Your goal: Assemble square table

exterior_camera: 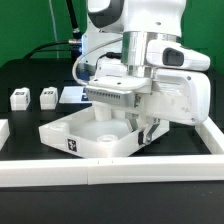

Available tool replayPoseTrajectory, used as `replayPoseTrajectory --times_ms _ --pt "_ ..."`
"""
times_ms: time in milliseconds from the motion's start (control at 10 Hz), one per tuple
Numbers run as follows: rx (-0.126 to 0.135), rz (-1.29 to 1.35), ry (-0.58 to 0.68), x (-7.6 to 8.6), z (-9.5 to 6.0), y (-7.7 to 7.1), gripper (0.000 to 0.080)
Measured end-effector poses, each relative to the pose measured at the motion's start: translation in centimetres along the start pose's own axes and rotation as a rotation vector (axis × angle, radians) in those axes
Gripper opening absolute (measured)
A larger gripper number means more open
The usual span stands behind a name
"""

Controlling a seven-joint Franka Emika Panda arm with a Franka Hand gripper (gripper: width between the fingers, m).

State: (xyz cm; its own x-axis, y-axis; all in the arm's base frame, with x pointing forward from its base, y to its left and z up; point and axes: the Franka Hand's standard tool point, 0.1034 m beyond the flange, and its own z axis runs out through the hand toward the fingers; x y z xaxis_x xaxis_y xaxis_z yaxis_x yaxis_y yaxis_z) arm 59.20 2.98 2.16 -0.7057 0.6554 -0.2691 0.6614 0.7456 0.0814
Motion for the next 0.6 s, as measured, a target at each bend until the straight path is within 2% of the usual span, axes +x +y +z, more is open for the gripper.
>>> replayPoseTrajectory --times_ms 100,200,300,600 --pt "0.005 -0.165 0.007 0.9 0.3 -0.2 0.0054" --pt "0.001 -0.235 0.019 1.7 0.2 0.4 0.0054" --pt "-0.02 -0.333 0.035 2.5 0.1 0.9 0.0054" --pt "-0.008 -0.507 0.032 2.3 0.4 -0.1 0.0054"
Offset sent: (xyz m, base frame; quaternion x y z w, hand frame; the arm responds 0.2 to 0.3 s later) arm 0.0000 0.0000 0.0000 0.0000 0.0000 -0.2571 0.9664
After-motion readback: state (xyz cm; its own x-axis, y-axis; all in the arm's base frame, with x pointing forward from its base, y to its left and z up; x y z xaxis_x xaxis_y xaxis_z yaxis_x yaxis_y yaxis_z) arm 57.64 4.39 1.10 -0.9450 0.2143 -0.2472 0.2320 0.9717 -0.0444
